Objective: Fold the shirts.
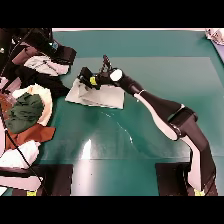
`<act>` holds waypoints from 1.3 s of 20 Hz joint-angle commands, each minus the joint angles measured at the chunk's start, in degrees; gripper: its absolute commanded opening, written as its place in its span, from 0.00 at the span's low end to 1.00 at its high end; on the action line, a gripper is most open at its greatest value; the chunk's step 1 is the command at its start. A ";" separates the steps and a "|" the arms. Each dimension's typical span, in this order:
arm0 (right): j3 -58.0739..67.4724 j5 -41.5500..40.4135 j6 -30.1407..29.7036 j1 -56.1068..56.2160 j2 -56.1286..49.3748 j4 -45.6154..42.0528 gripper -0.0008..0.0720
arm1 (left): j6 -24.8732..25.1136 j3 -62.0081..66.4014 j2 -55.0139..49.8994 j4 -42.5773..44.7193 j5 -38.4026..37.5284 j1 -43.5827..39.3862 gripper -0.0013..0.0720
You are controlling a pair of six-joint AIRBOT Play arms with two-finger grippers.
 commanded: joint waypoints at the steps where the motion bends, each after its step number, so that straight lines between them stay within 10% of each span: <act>1: 0.09 -9.49 -2.23 0.92 -2.16 2.40 0.49 | -0.24 0.00 0.02 -0.22 -0.94 0.07 0.05; 5: 6.05 6.14 -13.00 -4.81 -1.70 -0.13 0.74 | -0.48 0.00 0.02 -0.39 -0.76 0.07 0.05; 9: 4.42 30.05 -12.72 -15.10 5.31 -13.16 0.75 | -0.39 0.00 0.02 -0.35 -1.46 0.07 0.05; 13: -6.19 47.82 -9.03 -25.11 14.10 -30.99 0.98 | -1.33 0.00 0.02 -0.87 -1.42 0.07 0.05; 26: -45.77 15.56 -35.65 -24.87 24.35 1.01 0.98 | -1.53 0.00 0.02 -1.53 -0.85 0.07 0.05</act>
